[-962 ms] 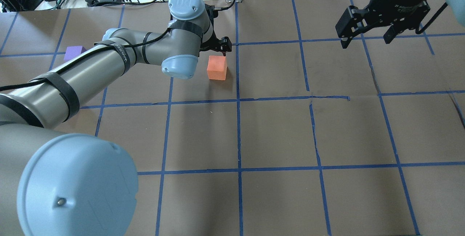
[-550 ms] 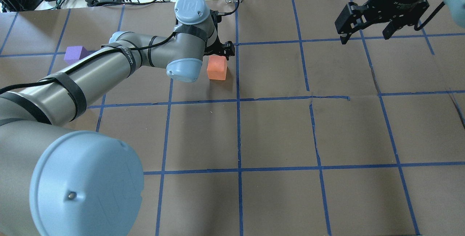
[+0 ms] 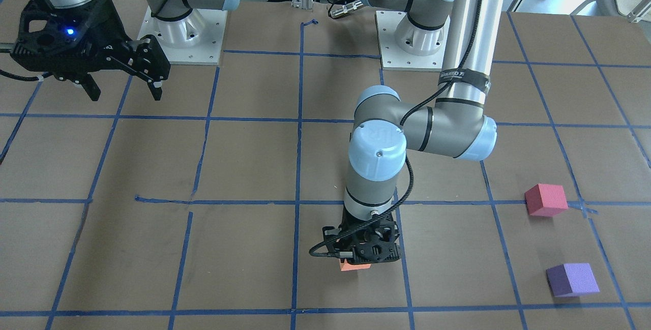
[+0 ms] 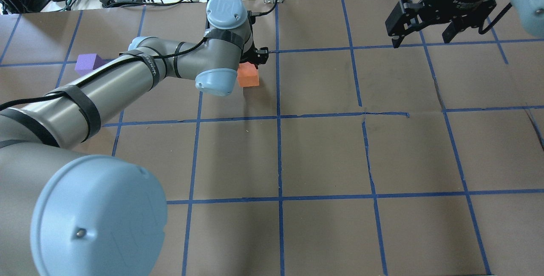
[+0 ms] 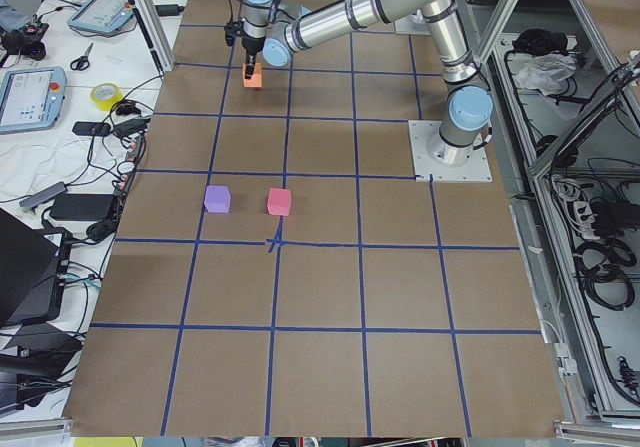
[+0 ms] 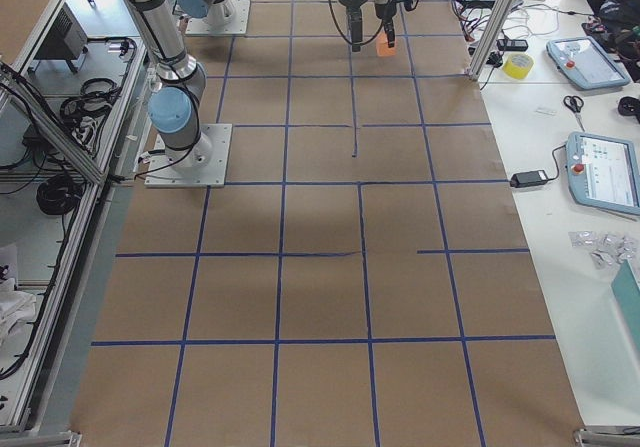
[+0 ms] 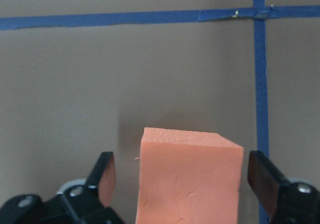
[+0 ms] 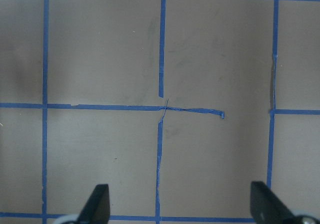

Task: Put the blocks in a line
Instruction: 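Carry the orange cube with the left gripper between the purple and pink cubes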

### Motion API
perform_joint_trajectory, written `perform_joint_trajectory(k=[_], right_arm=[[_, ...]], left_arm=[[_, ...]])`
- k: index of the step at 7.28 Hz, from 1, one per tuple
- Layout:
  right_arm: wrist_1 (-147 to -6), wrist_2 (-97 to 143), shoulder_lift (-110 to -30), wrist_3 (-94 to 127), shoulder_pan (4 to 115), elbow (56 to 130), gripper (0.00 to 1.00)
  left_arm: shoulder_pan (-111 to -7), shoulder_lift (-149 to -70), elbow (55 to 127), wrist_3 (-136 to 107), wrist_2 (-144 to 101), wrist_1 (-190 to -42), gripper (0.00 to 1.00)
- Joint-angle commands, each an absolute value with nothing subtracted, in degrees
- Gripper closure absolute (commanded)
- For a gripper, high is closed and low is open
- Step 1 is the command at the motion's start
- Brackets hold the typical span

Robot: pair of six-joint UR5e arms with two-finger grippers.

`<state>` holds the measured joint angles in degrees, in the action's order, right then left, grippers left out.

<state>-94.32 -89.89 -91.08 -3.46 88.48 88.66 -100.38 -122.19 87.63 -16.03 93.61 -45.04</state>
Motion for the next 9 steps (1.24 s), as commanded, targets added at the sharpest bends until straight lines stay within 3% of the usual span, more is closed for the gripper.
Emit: perform_joint_trajectory(k=[1, 5, 7, 9], right_arm=[[-93.87, -88.43, -91.84, -2.55, 89.73, 88.68, 0.0], [-93.87, -87.89, -91.84, -2.64, 89.74, 88.68, 0.0], [-93.87, -88.24, -91.76, -2.46, 89.65, 88.68, 0.0], [-93.61, -88.24, -91.76, -2.46, 89.65, 88.68, 0.0]], left_arm=[[-92.86, -115.6, 87.63, -14.69, 93.26, -53.74, 0.92], [-75.02, -107.86, 89.74, 5.63, 88.33, -66.4, 0.94], [-60.62, -107.66, 90.17, 16.28, 79.05, -70.9, 1.0], [-56.96, -110.12, 90.35, 24.87, 79.54, -70.05, 1.0]])
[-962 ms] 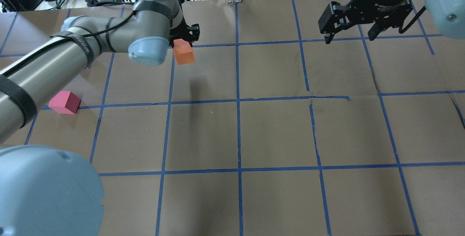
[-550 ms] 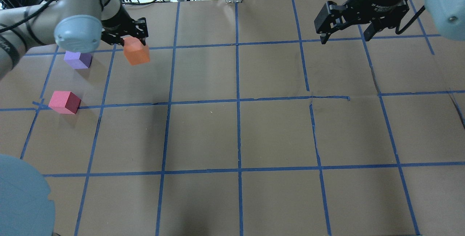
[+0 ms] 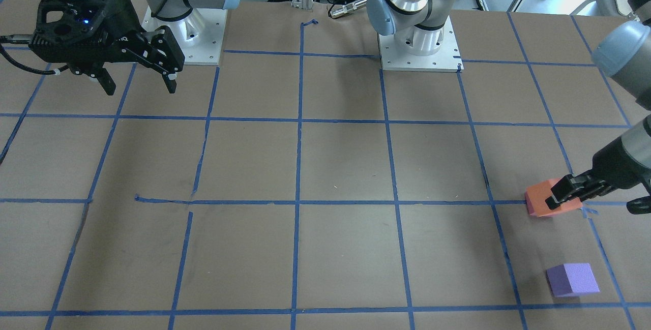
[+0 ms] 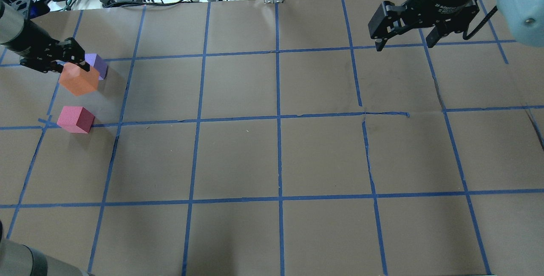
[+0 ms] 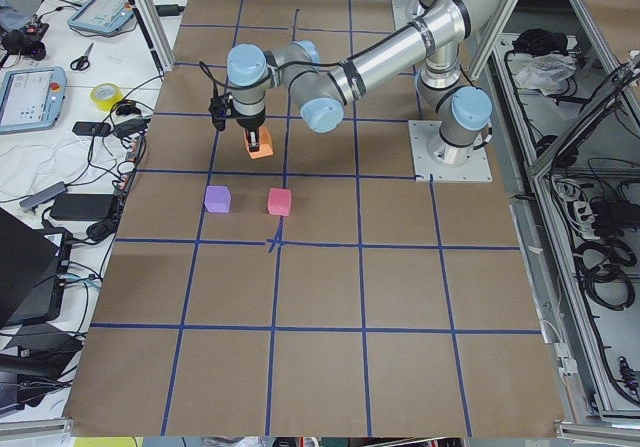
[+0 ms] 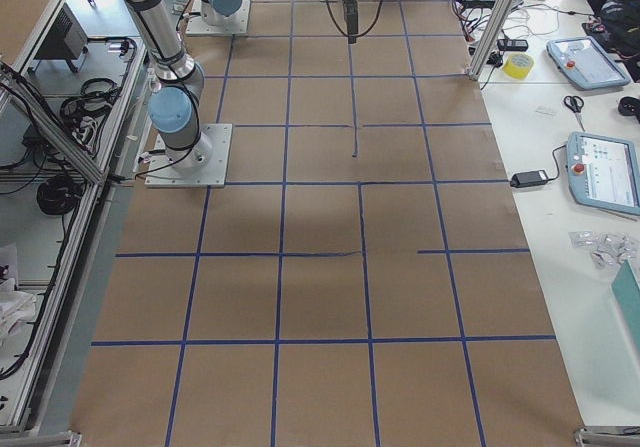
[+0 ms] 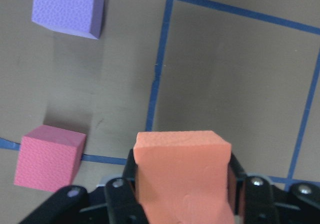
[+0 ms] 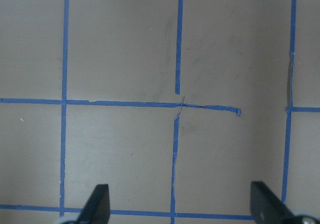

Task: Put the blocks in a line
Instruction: 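Carry the orange cube with the left gripper between the purple and pink cubes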

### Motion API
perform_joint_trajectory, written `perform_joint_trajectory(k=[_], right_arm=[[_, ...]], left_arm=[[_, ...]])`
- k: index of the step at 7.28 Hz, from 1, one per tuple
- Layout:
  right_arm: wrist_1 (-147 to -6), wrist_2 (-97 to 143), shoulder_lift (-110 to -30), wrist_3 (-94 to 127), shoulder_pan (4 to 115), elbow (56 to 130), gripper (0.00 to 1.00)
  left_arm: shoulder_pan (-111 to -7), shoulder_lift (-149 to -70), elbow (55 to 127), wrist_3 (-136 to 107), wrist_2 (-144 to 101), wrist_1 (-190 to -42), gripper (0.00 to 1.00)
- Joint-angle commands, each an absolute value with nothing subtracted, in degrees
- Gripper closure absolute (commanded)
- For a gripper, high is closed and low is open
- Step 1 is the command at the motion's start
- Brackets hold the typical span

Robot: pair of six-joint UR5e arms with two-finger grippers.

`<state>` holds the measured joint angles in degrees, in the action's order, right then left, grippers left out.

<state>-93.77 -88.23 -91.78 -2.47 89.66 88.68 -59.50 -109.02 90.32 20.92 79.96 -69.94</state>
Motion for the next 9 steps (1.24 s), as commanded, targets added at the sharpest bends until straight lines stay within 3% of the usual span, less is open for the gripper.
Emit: perform_joint_trajectory(k=[1, 4, 9], right_arm=[[-93.69, -87.98, -91.67, -2.55, 89.65, 88.68, 0.0], [-93.95, -87.8, -91.49, -2.55, 89.65, 88.68, 0.0], [-94.31, -87.8, -91.23, -2.64, 89.65, 88.68, 0.0]], left_arm=[[-56.34, -112.39, 89.92, 26.09, 81.54, -66.22, 1.0], [-56.25, -118.99, 90.26, 26.01, 83.4, -53.9, 1.0], [-56.34, -121.9, 90.27, 31.9, 82.71, -53.26, 1.0]])
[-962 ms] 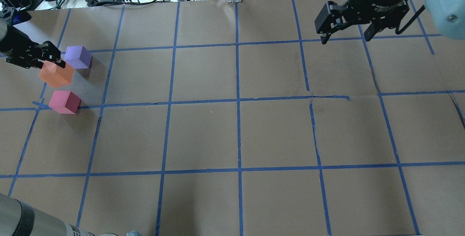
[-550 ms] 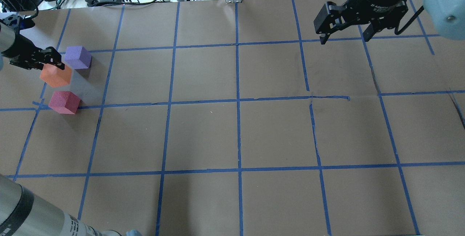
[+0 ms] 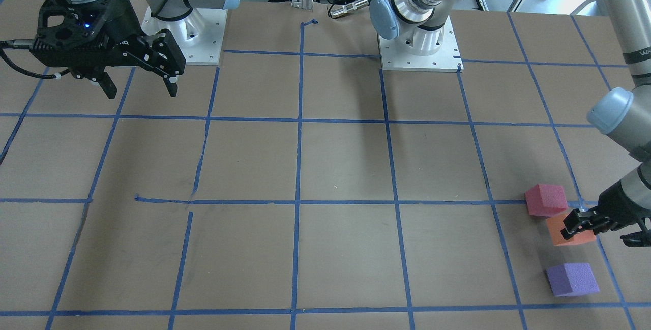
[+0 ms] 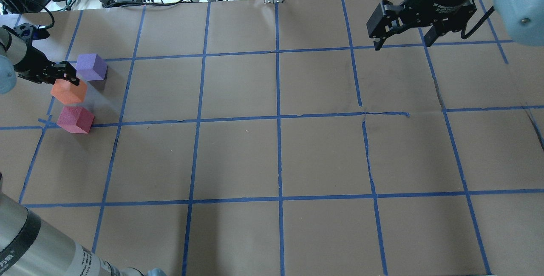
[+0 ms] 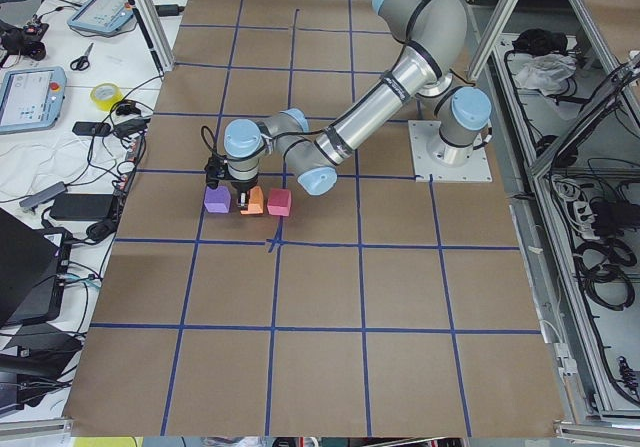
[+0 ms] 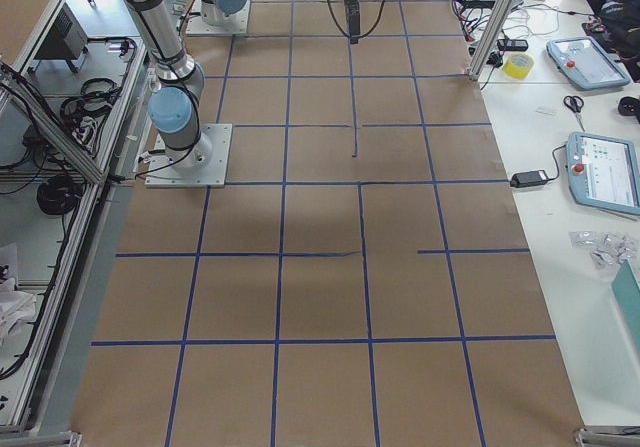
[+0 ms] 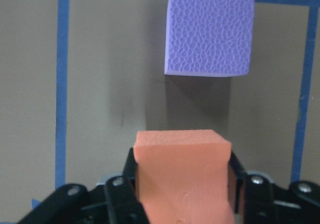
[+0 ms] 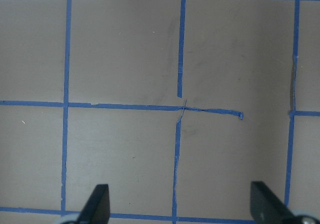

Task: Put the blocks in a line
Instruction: 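Lower the orange cube in line with the other cubes and open the left gripper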

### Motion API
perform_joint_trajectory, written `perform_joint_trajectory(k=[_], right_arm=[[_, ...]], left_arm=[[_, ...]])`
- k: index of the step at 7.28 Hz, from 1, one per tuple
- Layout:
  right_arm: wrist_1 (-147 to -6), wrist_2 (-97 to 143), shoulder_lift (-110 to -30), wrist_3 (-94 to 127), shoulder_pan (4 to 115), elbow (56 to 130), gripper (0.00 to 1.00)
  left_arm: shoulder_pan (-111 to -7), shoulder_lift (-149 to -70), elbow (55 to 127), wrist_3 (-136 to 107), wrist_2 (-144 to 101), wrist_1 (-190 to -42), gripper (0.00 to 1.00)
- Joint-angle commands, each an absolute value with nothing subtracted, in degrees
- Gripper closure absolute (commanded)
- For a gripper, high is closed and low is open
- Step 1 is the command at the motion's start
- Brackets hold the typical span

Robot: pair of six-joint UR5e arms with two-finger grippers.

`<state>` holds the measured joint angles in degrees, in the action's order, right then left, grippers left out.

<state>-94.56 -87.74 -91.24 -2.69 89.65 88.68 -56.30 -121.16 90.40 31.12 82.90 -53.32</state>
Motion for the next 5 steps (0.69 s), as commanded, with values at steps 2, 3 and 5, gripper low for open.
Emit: perform_joint_trajectory(k=[2, 3, 5], right_arm=[[-94.65, -87.8, -91.06, -2.9, 89.65, 88.77, 0.0], [-94.66, -87.8, -91.05, -2.9, 89.65, 88.77, 0.0], [-94.75, -87.8, -91.05, -2.9, 89.65, 88.77, 0.0]], left_arm=[[-56.42, -122.6, 90.35, 31.64, 82.53, -51.95, 1.0], [-56.43, -123.13, 90.44, 31.55, 82.53, -51.94, 1.0], [-56.95, -123.05, 90.35, 30.33, 82.53, -51.86, 1.0]])
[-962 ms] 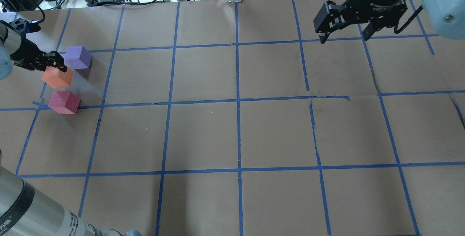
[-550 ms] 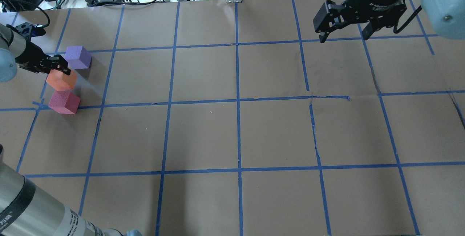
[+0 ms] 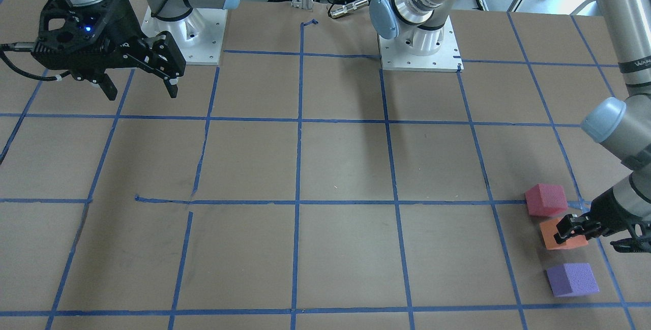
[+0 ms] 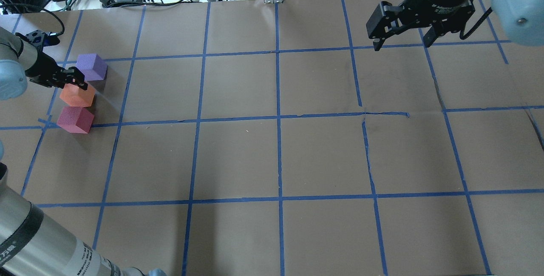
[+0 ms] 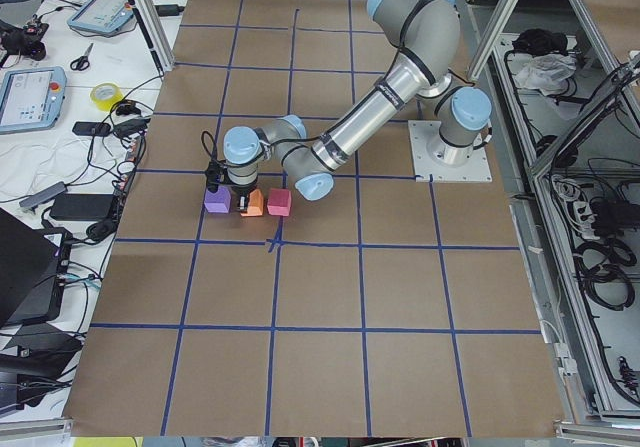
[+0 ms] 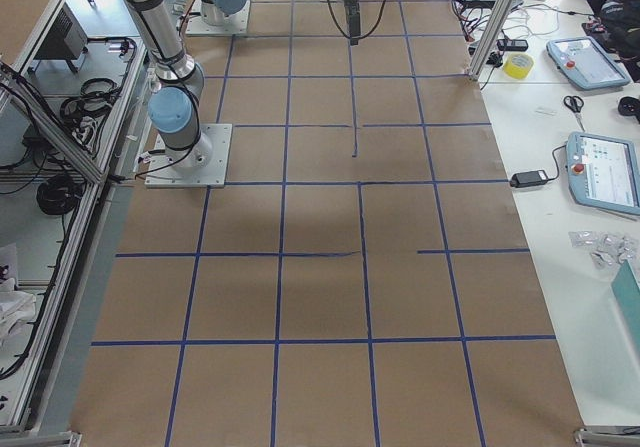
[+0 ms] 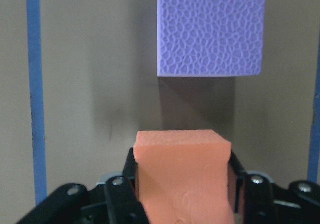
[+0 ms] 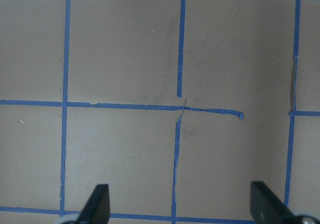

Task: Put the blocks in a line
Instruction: 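Lower the orange cube in line with the other cubes and open the left gripper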

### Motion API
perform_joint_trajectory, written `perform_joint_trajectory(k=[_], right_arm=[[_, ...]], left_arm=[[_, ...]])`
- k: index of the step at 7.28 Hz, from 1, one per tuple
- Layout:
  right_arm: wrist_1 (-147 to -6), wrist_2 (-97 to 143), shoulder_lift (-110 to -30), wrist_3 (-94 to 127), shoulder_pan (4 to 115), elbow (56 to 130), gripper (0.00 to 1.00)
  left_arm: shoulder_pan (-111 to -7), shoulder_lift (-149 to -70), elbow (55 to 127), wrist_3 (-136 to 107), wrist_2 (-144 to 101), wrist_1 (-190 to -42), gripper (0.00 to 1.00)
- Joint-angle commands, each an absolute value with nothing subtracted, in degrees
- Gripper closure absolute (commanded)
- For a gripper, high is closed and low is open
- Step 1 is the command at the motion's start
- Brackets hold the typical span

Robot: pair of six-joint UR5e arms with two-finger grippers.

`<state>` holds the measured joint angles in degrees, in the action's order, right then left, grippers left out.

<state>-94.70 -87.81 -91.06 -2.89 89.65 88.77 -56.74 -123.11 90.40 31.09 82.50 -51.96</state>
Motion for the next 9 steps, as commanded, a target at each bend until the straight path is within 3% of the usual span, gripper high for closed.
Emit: perform_joint_trajectory(k=[1, 3, 4, 9], right_arm=[[-94.75, -87.89, -90.97, -3.25, 89.65, 88.77, 0.0], [-94.83, -87.98, -90.97, -3.34, 89.65, 88.86, 0.0], [-94.83, -87.98, -90.97, -3.25, 89.65, 88.86, 0.0], [-94.83, -87.98, -90.97, -3.17, 89.65, 88.86, 0.0]], left_arm=[[-57.65, -123.13, 90.35, 29.1, 82.53, -51.86, 1.0], [-58.36, -121.13, 90.53, 28.83, 82.62, -52.12, 1.0], [-58.97, -122.68, 90.79, 28.92, 82.79, -51.86, 0.91], [-57.92, -122.61, 91.49, 31.64, 83.41, -49.22, 0.92]])
